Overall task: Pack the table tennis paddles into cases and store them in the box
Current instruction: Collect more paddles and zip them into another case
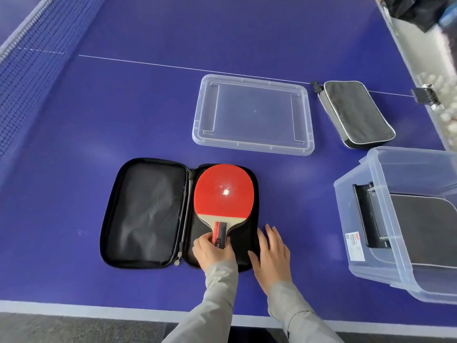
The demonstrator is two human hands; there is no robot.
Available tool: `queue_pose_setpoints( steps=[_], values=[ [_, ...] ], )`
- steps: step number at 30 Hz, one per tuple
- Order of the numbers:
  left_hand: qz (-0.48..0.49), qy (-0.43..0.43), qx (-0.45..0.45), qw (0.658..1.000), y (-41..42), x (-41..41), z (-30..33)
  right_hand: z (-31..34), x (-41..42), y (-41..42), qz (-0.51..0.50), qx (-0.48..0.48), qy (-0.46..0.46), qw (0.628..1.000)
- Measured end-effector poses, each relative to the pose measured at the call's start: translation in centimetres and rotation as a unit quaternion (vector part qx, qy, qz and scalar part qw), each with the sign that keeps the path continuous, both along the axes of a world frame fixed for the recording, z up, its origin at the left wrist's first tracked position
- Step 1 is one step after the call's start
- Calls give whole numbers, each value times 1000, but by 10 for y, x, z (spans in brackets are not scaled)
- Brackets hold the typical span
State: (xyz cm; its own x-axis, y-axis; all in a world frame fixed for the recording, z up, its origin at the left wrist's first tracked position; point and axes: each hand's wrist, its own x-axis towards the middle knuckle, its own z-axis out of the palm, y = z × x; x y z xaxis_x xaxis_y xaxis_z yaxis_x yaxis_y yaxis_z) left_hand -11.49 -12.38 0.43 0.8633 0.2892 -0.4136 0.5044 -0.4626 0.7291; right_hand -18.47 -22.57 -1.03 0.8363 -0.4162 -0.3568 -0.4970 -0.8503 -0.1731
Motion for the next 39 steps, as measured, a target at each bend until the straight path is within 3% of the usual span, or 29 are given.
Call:
queue_pose_setpoints(
  steps=[6,10,14,18,21,23,28,31,34,36,39],
  values=[
    [-5,8,20,1000,2,3,-8,-2,2,1,-6,-2,-3,1000],
    [-60,12,27,998,5,2,-5,-2,-1,-4,-1,2,-2,1000],
    [-105,-47,90,989,41,6,5,0,-9,-11,19,-3,11,1000],
    [-11,-133,185,974,116,31,6,3,-18,-17,-20,-10,20,1000],
    [76,-74,225,968,166,53,0,1,-22,-18,4,-26,49,998],
    [83,-13,232,969,190,59,-7,1,-23,-17,12,-31,60,998],
    [19,15,179,984,212,59,-14,2,-23,-17,12,-45,61,997],
    [47,-42,-19,998,221,48,6,3,-24,-16,6,-41,55,998],
    [40,-91,-178,979,211,30,46,7,-21,-14,7,-42,68,997],
    [-16,-157,-167,973,190,16,70,14,-15,-13,-9,-18,57,998],
    [-179,-236,-50,954,145,-9,90,34,1,-7,-123,122,-94,980]
  ],
)
